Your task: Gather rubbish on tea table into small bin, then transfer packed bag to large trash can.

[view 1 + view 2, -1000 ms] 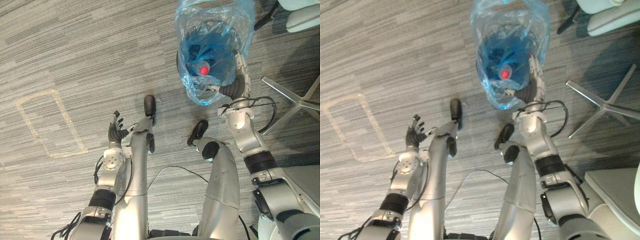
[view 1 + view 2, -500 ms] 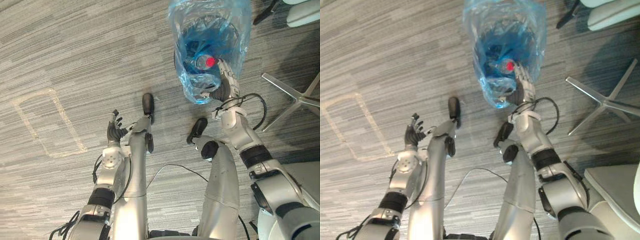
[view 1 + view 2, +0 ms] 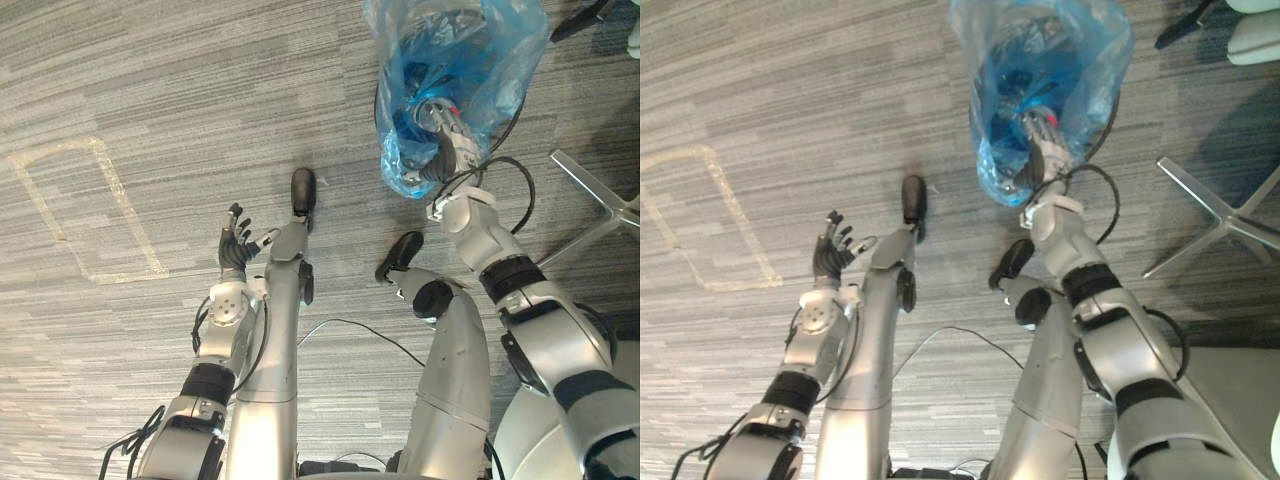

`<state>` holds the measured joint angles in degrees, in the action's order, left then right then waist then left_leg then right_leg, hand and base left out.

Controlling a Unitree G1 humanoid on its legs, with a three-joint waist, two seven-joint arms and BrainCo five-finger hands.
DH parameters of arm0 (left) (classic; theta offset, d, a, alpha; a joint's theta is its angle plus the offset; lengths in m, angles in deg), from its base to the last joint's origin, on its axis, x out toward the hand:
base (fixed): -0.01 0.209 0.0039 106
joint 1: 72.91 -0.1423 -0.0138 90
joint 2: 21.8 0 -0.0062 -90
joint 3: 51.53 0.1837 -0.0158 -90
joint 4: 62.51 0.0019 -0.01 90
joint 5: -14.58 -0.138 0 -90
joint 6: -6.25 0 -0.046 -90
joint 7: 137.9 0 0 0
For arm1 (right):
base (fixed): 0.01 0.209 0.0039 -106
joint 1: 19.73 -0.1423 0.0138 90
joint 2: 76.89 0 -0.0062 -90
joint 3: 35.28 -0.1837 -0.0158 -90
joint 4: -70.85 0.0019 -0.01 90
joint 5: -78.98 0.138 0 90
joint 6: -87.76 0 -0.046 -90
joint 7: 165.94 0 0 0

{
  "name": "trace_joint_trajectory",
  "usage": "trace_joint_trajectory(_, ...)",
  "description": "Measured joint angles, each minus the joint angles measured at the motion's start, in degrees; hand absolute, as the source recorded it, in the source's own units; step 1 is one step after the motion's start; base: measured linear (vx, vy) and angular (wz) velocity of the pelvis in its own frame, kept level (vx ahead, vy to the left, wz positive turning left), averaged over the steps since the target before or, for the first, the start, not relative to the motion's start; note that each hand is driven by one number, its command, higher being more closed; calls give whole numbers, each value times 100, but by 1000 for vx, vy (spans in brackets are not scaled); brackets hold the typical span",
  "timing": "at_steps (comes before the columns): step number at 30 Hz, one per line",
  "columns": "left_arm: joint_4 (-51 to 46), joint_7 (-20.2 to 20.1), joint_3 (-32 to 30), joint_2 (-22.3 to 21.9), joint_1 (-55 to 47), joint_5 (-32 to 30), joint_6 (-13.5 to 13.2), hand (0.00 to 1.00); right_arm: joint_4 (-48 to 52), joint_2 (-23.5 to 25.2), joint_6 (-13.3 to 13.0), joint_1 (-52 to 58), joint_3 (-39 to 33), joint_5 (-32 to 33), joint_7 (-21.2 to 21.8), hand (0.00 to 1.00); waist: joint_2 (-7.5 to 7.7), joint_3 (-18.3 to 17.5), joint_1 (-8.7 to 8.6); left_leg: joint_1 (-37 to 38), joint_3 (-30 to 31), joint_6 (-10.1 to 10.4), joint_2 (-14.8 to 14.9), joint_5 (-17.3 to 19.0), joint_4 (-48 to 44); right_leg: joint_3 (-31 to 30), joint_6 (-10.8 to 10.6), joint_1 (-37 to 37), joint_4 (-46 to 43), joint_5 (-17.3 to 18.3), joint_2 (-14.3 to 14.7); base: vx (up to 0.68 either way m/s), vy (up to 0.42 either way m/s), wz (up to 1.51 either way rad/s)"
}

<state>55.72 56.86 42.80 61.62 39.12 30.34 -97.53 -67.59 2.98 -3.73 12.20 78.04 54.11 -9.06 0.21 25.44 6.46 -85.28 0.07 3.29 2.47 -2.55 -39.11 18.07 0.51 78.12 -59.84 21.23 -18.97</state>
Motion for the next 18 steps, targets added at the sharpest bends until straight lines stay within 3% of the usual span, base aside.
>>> trace_joint_trajectory(8, -1, -3, 3, -94, 4, 20, 1, 0, 6, 161, -9, -213, 52, 18, 1, 0, -5, -6, 52, -4, 96, 38, -48, -13, 75, 80, 19, -13, -32, 47, -25, -58, 19, 6)
trace_joint_trajectory(9, -1, -3, 2, -111, 3, 20, 2, 0, 6, 165, -9, -216, 51, 19, 1, 100, -7, -9, 64, -4, 111, 29, -56, -40, 90, 94, 19, -15, -32, 53, -27, -51, 10, 8)
trace_joint_trajectory(18, 75, -22, 18, -192, 3, 20, 24, 0, 16, 358, -19, -219, -62, 314, 53, 100, -6, -86, 158, 0, 229, 94, -115, -136, 203, 237, 67, -44, -78, 130, -80, -52, 9, 8)
